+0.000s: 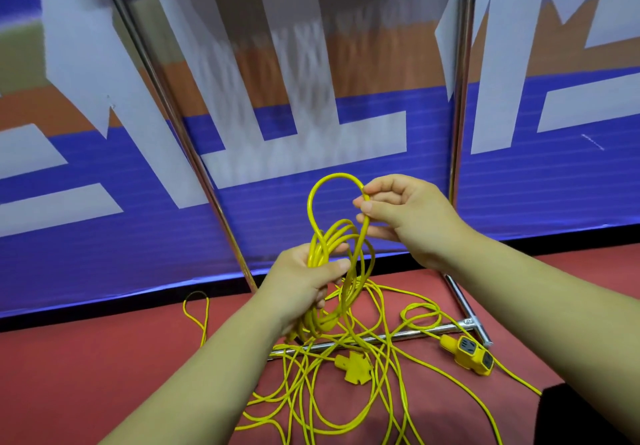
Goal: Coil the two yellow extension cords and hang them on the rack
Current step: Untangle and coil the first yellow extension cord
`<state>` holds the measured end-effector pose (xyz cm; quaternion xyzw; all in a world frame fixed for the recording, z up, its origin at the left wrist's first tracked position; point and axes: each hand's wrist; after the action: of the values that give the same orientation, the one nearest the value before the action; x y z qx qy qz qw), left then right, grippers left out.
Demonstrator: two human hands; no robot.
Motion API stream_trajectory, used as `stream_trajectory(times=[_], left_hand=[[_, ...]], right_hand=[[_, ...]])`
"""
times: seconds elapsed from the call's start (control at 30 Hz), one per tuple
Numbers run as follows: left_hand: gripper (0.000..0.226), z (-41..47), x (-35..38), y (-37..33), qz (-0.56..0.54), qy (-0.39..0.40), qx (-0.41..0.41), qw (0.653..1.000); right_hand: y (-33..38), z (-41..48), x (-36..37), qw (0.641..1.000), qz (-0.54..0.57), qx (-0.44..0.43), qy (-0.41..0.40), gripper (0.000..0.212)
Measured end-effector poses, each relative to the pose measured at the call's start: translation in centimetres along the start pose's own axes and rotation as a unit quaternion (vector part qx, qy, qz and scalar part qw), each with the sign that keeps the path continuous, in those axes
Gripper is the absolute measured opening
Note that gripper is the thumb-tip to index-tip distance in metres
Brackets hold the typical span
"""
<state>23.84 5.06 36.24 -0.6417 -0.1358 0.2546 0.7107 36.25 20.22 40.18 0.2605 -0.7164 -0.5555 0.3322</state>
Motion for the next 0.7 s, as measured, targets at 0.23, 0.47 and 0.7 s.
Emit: stream_trajectory(times=[0.23,0.47,0.7], left_hand=[[0.02,0.3,0.9,0.4,0.032,0.035,-0.013,0.999],[0.013,0.3,1.1,0.1,0.027,0.048,-0.013,0.998],[0.008,0.4,0.5,-1.3,-0.064,0.009,-0.036,0.997]], right_hand=[[0.2,-0.2,-0.1,1.0,0.016,0.008,0.011,0.015],[0.1,0.1,-0.7,1.0,0.01,0.007,0.008,0.017],[-0.4,0.4,-1.7,0.985,-0.151,-0.073,-0.04,0.028]])
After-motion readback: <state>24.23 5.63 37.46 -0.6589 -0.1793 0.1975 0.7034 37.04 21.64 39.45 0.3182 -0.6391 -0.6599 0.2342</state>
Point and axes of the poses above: each hand's wrist, its own z-axis towards the middle knuckle, its own x-axis out of the palm, y = z × x, and after that the axes turned 15 degrees about x, right-handed
